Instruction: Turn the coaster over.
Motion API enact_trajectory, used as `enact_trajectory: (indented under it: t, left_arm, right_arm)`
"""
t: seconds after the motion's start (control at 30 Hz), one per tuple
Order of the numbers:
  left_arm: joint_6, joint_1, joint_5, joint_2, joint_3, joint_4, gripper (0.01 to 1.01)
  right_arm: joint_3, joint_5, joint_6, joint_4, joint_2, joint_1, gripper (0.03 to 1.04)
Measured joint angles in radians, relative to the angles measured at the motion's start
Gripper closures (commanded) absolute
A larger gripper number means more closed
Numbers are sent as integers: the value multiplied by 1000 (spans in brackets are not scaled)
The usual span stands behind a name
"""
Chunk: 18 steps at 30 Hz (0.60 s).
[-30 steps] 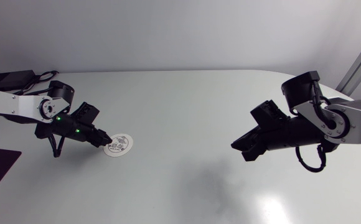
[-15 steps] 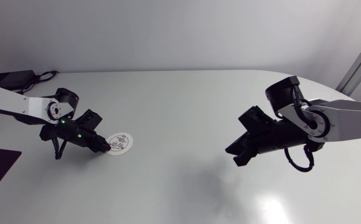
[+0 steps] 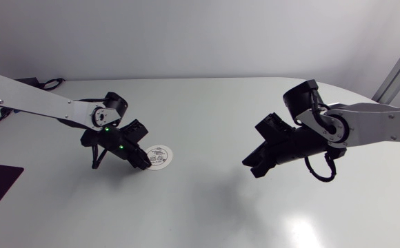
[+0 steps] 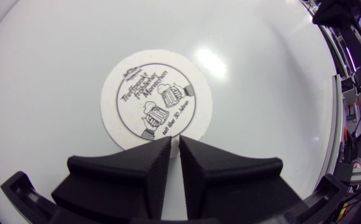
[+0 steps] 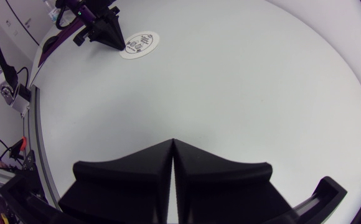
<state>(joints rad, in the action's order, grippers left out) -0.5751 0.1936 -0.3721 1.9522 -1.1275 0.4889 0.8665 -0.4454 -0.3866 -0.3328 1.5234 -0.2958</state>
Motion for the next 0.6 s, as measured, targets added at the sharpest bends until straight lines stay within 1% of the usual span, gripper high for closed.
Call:
enact_trajectory:
  t: [0.1, 0.2, 0.3, 0.47, 0.53, 0.6]
  left_arm:
    - [15, 52, -15, 10, -19, 13, 880]
    - [23, 68, -39, 5, -29, 18, 875]
    - [26, 29, -44, -17, -31, 21, 867]
    - [8, -96, -43, -36, -40, 20, 854]
    - [-6, -123, -43, -35, -40, 21, 854]
    - [-12, -127, -43, -35, -40, 21, 854]
  right_arm:
    - [33, 0, 0, 0, 47, -13, 1020]
    - [66, 0, 0, 0, 89, -19, 1018]
    - [91, 0, 0, 0, 114, -23, 1018]
    - [137, 3, 1, 1, 150, -54, 1018]
    - [150, 8, 1, 2, 168, -70, 1020]
    - [155, 20, 2, 2, 181, -85, 1018]
